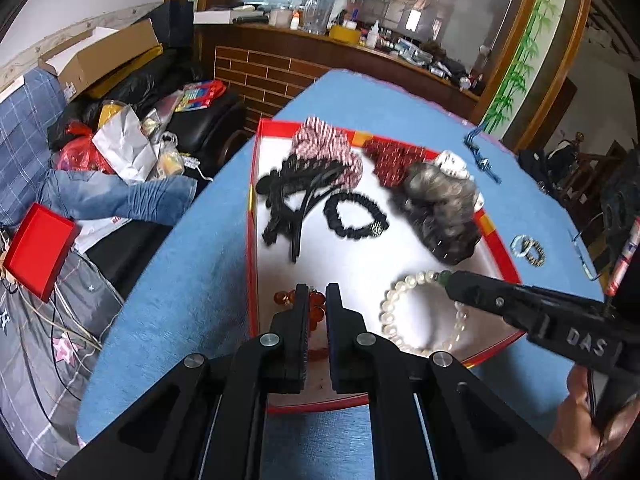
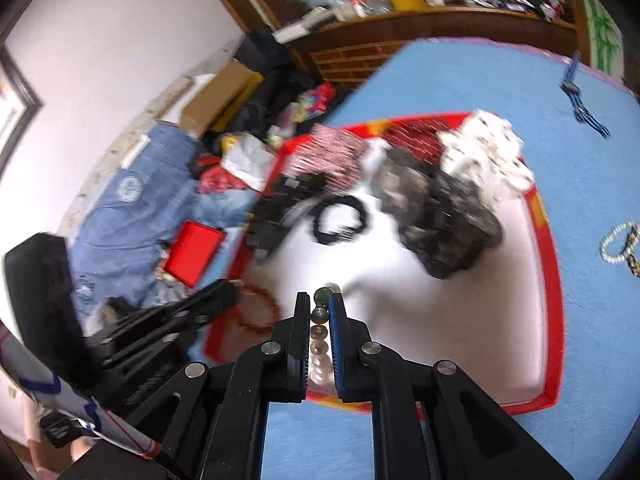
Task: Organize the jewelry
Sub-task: 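Lower both bracelets into the tray and open both grippers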
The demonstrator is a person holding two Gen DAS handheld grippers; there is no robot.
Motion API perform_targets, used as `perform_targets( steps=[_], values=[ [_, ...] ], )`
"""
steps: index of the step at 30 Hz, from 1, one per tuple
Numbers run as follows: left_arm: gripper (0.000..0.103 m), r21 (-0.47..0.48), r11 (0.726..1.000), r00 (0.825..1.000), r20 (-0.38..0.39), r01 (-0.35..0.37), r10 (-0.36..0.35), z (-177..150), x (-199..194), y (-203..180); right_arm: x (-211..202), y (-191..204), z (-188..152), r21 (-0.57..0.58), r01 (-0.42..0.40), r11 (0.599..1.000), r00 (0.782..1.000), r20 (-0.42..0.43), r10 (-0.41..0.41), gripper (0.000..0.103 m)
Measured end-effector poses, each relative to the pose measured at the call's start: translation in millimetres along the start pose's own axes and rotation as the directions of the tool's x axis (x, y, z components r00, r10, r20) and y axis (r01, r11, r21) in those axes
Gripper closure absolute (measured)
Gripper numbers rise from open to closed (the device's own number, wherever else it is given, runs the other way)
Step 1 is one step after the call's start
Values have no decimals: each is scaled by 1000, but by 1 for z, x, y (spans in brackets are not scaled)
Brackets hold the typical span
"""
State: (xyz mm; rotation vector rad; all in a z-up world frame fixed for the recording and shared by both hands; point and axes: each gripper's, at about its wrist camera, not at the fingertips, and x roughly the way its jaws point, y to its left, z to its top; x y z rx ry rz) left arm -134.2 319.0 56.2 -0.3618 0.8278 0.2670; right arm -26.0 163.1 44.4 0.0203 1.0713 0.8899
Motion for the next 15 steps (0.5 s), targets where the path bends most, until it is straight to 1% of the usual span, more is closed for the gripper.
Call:
perform_targets(
  steps=[3, 6, 9, 10, 11, 12, 14, 15],
  values=[
    [96, 9, 1000, 1000, -13, -4, 5, -3, 9, -3, 12, -13, -1, 19, 21, 1000, 999, -28, -21, 93],
    [96, 28, 999, 999, -8, -36, 36, -5, 15, -8, 20, -18, -1, 25, 21, 999, 998, -52, -20, 92],
    [96, 38, 997, 998, 2, -60, 60, -5, 15, -11, 19, -20, -2, 21, 32, 999, 998, -49, -31, 91],
    [95, 41, 997, 997, 4, -71, 71, -5, 15, -12, 18, -20, -2, 17, 40, 999, 998, -49, -39, 90],
    [94, 44, 996, 997, 9, -82, 82, -5, 14, -12, 18, -20, -1, 14, 43, 999, 998, -53, -42, 87],
    [92, 45, 995, 996, 13, -88, 87, -5, 13, -13, 16, -21, -1, 16, 36, 999, 998, -51, -35, 87],
    [79, 49, 994, 995, 23, -98, 97, -4, 10, -15, 12, -22, -1, 16, 36, 999, 998, -43, -35, 87],
    [76, 53, 993, 994, 36, -106, 104, -4, 8, -17, 9, -23, -1, 16, 35, 999, 999, -38, -34, 87]
  ],
)
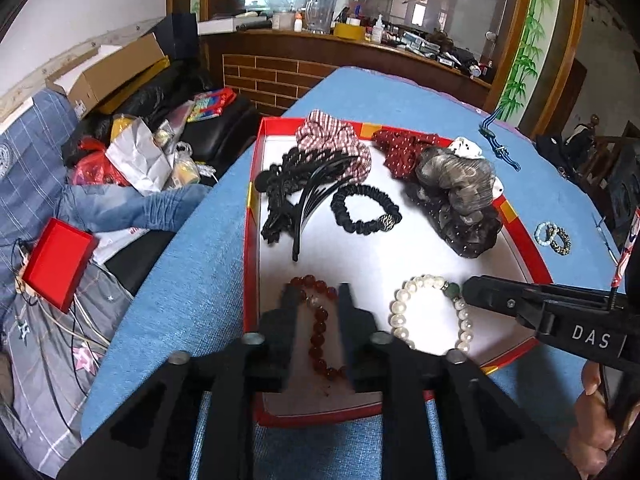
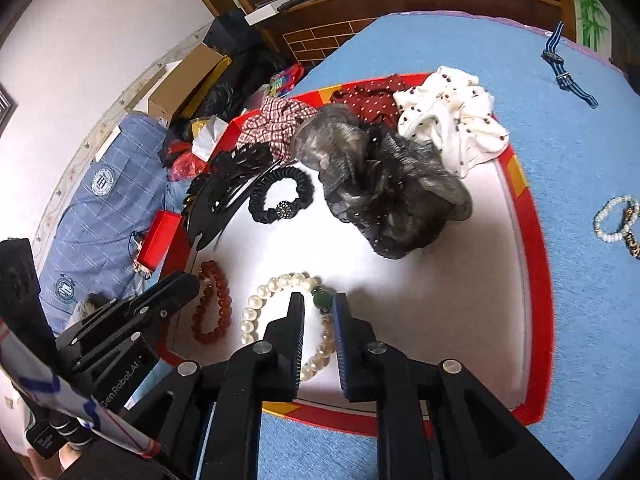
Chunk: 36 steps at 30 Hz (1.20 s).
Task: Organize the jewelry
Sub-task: 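Lower both bracelets into the tray and open both grippers, then move both grippers to the leopard-print and small white bead bracelets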
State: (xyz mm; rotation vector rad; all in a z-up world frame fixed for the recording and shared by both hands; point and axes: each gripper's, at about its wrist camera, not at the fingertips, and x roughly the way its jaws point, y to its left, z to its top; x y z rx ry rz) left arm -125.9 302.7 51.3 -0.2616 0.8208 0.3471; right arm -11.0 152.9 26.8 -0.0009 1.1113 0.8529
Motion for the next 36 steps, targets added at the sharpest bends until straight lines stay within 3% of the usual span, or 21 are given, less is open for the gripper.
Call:
perform_targets(
  steps=[2, 16, 36],
  values=[
    [73, 17, 1000, 999, 29, -25, 25, 1, -7, -5, -8, -4, -1, 12, -8, 1000, 1000, 17, 8, 87],
    [73, 101, 992, 991, 119, -81, 69, 7, -34, -46, -60, -46, -4, 89, 14, 996, 995, 99, -22, 87],
    [71, 297, 954, 988, 155, -37, -10, 13, -38, -150, -123, -168, -6, 309, 100, 946, 975, 161, -155, 87]
  ],
)
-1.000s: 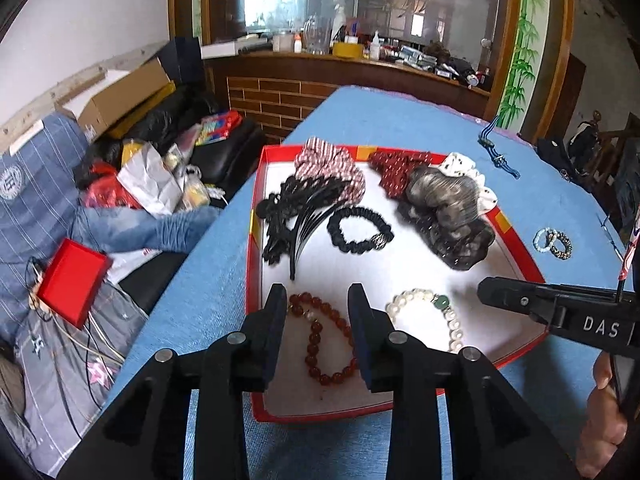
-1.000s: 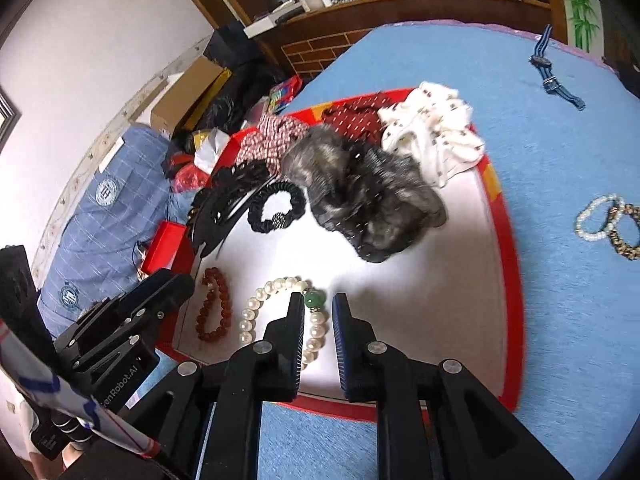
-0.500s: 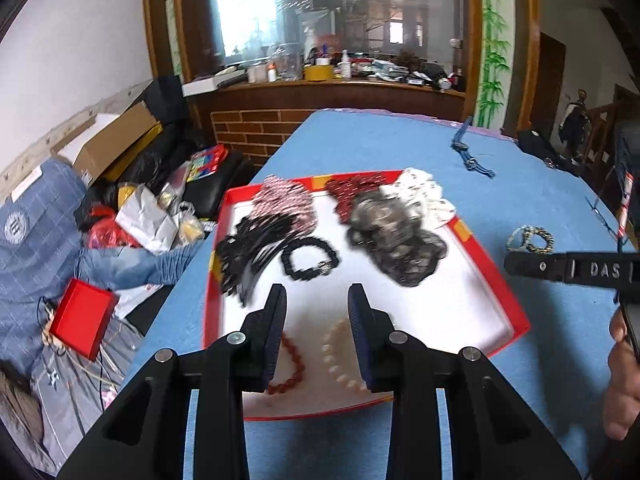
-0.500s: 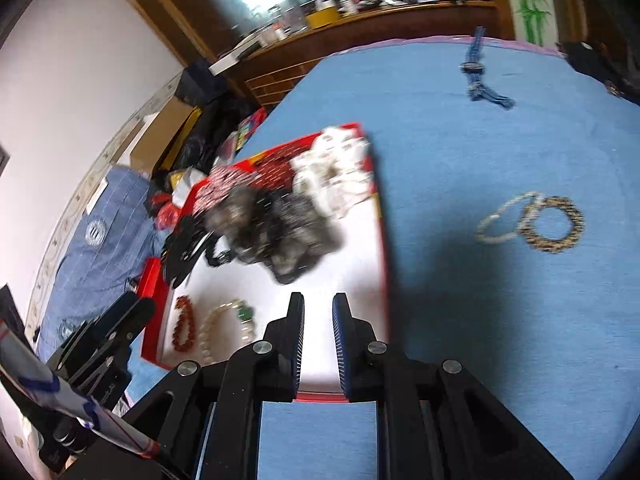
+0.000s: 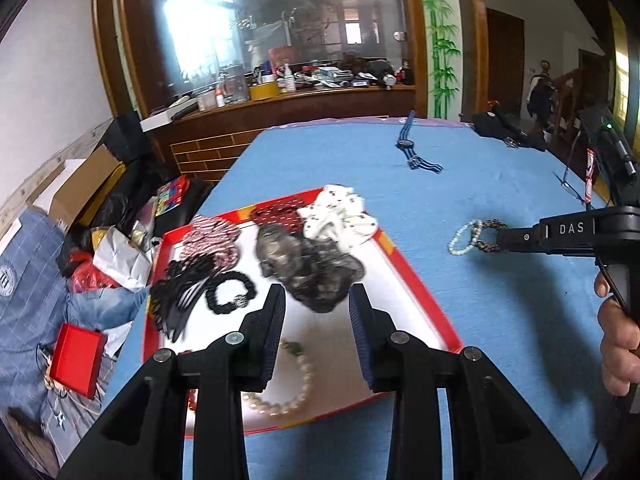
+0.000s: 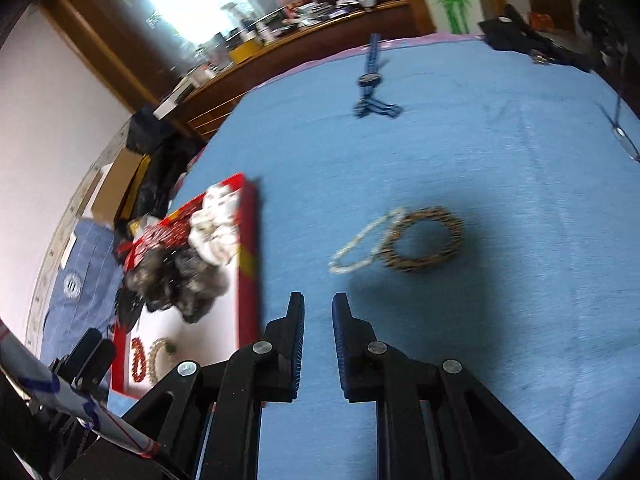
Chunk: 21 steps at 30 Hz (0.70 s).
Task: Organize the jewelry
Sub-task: 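Move both grippers to the leopard-print and small white bead bracelets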
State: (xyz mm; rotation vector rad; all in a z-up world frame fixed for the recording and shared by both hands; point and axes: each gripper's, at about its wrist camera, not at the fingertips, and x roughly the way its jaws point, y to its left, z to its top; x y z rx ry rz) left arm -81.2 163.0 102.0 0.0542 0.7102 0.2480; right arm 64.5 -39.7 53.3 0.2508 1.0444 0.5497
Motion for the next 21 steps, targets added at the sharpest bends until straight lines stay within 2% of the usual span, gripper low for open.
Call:
perform_targets(
  steps=[13, 16, 21],
  values=[
    [68, 69, 997, 1000, -7, 30, -30, 7, 11, -41, 7, -28, 7, 65, 18, 998, 1000, -9, -18, 86],
    [62, 80, 996, 999, -16, 50, -49, 10, 17, -48, 8, -33, 11, 78, 35, 996, 999, -9, -34, 83],
    [62, 49, 993, 992, -67, 109, -106, 22, 36, -49, 14, -48, 25, 91, 95, 991, 995, -24, -93, 82]
  ],
)
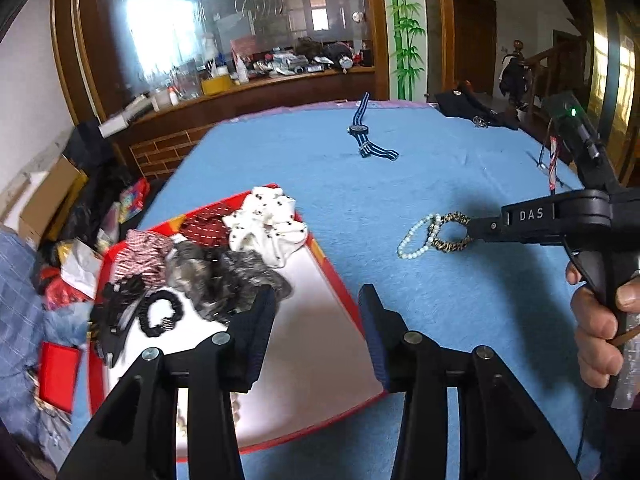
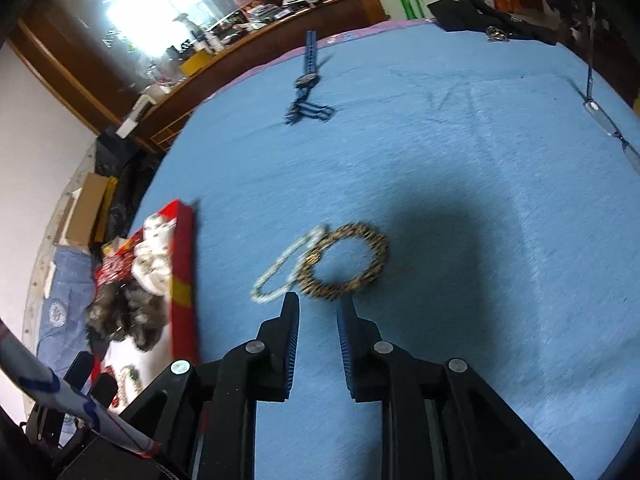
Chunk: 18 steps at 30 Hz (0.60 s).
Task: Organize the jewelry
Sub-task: 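Move both grippers to the leopard-print and small white bead bracelets, then grasp the white bead bracelet with left gripper while right gripper grasps the leopard-print bracelet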
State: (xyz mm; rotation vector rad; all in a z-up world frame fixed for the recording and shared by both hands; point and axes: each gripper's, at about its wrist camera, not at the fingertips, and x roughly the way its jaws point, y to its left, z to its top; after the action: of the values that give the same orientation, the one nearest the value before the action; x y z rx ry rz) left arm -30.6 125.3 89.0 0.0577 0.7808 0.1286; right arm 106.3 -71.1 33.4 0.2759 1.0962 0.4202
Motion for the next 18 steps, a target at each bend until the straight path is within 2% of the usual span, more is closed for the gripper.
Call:
perform_targets(
  steps=[7, 10, 13, 15, 18],
  values=[
    [62, -28, 997, 997, -44, 67, -69, 20, 21, 0, 20, -13, 20, 13, 85, 996, 996, -32, -85, 82],
    [62, -17, 995, 993, -63, 102, -103, 29, 29, -7, 32, -10, 23, -15, 131, 991, 990, -49, -131, 82],
    [59, -3, 990, 987, -82, 140, -140, 36, 39, -17, 32, -7, 23, -47, 165, 985, 986, -30, -167, 82],
    [59, 9, 983, 978, -108, 181, -179, 40, 48, -28, 30, -11, 23, -47, 184, 982, 982, -27, -186, 94],
    [59, 21, 967, 956, -156, 253, -247, 45, 65, -46, 19, -29, 24, 9, 211, 977, 977, -8, -211, 96]
  ],
)
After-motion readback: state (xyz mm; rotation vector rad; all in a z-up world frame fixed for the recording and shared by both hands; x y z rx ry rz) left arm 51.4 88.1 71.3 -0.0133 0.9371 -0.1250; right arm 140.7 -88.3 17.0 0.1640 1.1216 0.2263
